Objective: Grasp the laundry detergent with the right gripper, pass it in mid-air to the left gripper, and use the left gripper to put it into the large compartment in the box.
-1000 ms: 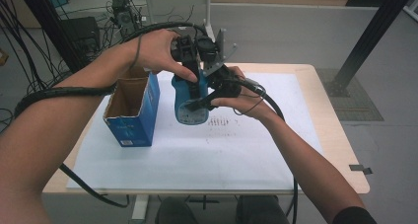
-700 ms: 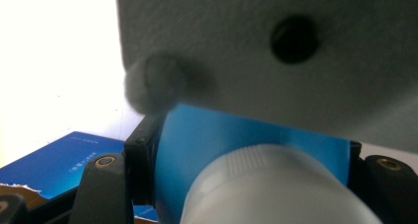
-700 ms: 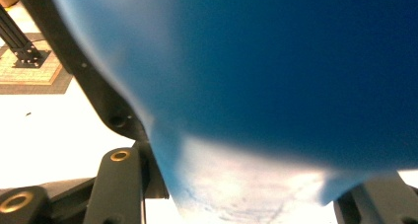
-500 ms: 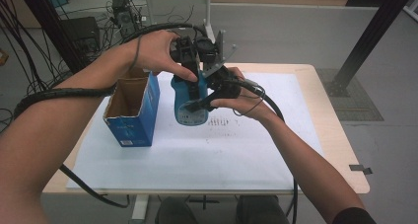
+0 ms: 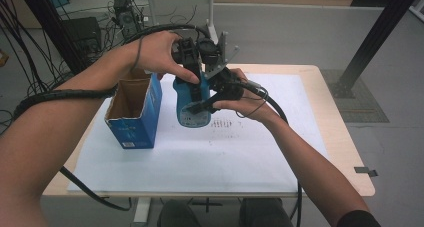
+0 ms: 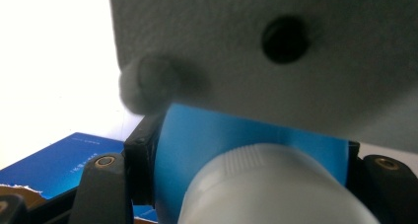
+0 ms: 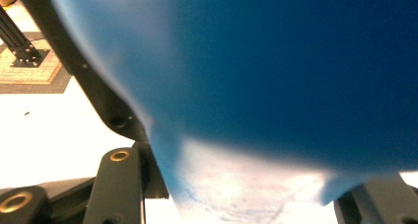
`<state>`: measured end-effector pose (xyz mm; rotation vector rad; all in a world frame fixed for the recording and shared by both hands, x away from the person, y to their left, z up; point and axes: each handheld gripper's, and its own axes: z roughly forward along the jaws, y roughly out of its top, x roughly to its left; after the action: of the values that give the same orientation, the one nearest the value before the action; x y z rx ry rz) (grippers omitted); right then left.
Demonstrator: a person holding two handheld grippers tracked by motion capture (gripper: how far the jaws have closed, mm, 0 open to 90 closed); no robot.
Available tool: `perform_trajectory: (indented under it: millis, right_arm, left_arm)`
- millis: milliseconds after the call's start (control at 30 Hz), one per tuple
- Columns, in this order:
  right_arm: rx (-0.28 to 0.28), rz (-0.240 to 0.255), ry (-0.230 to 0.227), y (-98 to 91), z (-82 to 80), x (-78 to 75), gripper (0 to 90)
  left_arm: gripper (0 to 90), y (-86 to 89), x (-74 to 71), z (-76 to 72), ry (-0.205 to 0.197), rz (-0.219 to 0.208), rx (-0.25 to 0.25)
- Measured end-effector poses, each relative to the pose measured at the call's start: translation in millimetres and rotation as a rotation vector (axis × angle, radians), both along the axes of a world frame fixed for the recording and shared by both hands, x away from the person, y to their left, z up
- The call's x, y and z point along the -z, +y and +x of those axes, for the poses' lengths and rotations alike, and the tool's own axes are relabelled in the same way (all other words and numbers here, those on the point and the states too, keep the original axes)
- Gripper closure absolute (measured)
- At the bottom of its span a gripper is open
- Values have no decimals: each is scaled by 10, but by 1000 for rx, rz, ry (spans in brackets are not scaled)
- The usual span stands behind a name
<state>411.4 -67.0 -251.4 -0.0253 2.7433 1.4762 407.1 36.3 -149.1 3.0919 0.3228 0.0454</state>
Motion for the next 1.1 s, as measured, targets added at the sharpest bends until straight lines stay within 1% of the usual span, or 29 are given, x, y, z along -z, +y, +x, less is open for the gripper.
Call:
perform_trajectory:
  millis: [433,733,833,967,1000,1100]
  right_arm:
    - [-6,-2,10,-1,3,6,435]
    - [-18,-6,16,13,5,21,432]
    - [0,-11,17,6,1,16,432]
    - [-2,-8,21,5,3,18,431]
    - [-15,-4,21,11,9,23,430]
    - [-22,-6,23,16,10,32,430]
  left_arm:
    - [371,1,9,4,6,0,8]
    - [373,5,24,2,13,3,1]
    - [374,2,22,5,12,5,2]
    - [375,1,22,10,14,8,5]
    - [375,2,26,10,14,6,5]
    - [377,10,40,10,20,4,5]
